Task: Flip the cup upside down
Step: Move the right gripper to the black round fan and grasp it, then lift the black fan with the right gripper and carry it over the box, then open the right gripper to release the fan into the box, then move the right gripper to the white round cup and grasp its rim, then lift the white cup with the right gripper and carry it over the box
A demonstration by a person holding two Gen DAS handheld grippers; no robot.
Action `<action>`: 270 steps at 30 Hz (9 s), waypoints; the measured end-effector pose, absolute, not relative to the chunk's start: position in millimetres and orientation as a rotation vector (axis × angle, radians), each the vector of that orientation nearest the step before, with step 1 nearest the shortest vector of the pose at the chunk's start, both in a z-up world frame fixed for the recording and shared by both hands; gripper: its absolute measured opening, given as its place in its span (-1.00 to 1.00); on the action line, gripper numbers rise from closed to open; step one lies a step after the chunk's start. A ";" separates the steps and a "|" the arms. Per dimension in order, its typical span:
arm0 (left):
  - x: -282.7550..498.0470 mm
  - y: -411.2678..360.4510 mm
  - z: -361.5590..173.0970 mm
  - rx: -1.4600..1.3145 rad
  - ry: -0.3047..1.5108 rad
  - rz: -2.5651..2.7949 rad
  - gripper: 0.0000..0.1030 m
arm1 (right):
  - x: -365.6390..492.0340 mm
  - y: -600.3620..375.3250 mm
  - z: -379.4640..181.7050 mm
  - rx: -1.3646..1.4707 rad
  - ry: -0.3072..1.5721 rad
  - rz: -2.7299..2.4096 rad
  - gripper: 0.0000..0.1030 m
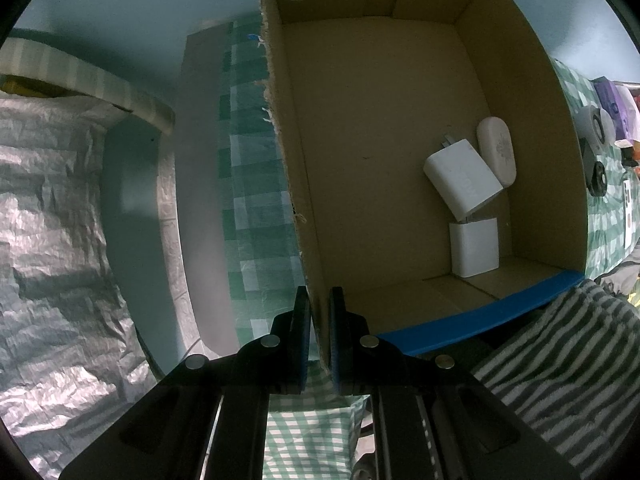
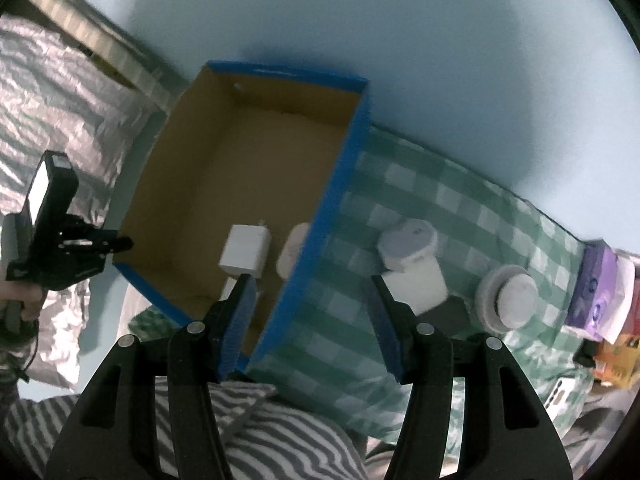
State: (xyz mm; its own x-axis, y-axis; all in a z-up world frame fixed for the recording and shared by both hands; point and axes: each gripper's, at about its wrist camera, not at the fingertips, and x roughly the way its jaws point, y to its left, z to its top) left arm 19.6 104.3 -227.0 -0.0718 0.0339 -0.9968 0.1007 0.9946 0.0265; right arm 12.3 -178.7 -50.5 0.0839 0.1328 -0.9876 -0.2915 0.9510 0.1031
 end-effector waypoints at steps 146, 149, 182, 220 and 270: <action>19.6 97.8 -225.2 0.137 1.638 -0.053 -0.84 | 17.0 -76.7 -145.2 -0.414 1.562 0.429 0.20; 19.5 98.0 -225.4 0.139 1.637 -0.052 -0.84 | 17.7 -77.5 -142.7 -0.411 1.557 0.426 0.23; 18.9 102.4 -222.8 0.142 1.637 -0.051 -0.84 | 41.8 -197.9 -69.3 -0.214 1.462 0.230 0.47; 20.0 96.5 -222.1 0.140 1.643 -0.014 -0.77 | 73.1 -371.5 -186.0 -0.017 1.700 -0.054 0.59; 20.3 95.6 -221.6 0.134 1.639 -0.027 -0.77 | 61.9 -282.4 -76.4 -0.124 1.568 0.114 0.59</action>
